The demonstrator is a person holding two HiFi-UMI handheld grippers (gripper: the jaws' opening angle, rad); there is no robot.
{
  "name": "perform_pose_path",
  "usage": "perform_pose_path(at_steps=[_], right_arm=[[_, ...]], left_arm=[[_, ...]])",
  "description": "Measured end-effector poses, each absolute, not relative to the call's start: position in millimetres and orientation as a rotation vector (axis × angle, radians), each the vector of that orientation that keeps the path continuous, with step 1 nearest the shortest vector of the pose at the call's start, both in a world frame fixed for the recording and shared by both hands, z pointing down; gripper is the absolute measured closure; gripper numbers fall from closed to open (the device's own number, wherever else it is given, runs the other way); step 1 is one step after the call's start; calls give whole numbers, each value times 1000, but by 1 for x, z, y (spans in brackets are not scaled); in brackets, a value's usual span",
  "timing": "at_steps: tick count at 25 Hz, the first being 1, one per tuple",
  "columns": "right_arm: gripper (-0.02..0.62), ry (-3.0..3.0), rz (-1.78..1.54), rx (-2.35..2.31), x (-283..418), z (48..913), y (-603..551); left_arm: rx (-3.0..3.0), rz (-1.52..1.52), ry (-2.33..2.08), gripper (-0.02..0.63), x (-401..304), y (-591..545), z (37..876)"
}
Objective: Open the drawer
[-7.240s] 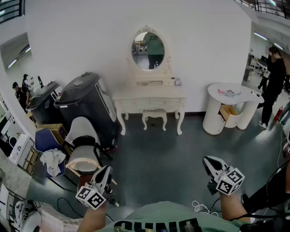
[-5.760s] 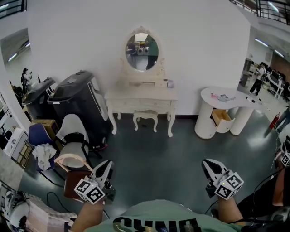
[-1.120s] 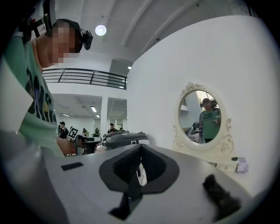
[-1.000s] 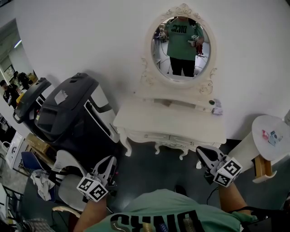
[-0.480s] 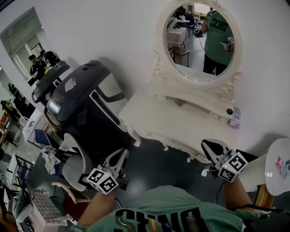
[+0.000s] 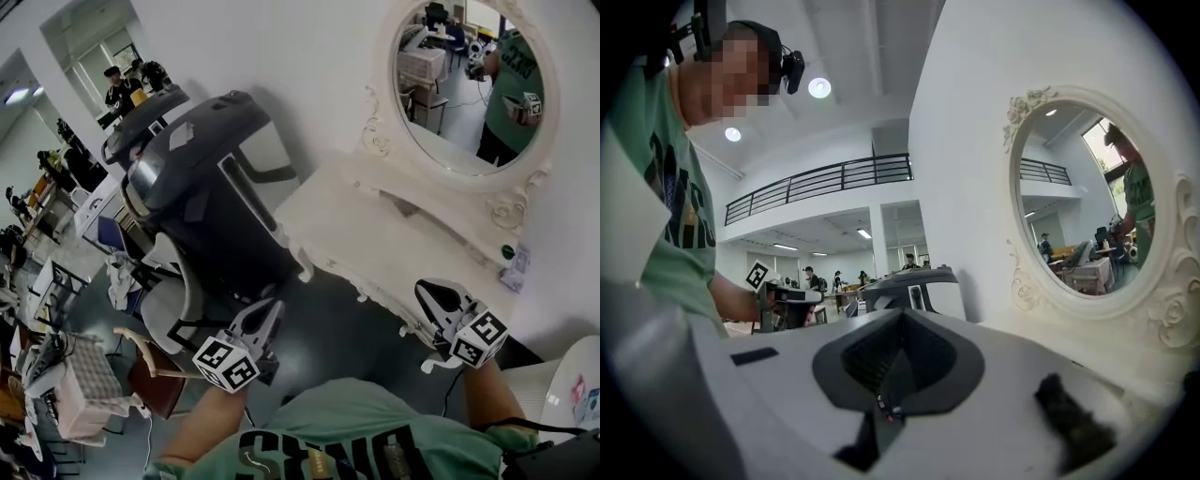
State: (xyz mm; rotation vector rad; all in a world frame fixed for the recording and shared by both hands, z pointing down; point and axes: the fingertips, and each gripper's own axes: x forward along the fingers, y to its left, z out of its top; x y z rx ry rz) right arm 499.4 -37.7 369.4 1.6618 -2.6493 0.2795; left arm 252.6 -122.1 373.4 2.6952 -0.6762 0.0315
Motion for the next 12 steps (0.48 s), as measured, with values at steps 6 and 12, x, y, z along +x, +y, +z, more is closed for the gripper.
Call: perform_pose_path(at_steps=[6,12], right_arm=[[586,-2640,274,1587,448,377,-81],[586,-2632,315,1521,368,381,-107]], left_arm=[[2687,33,-729,606,198,-134,382],[2698,11,-756,606,122,-149,378]])
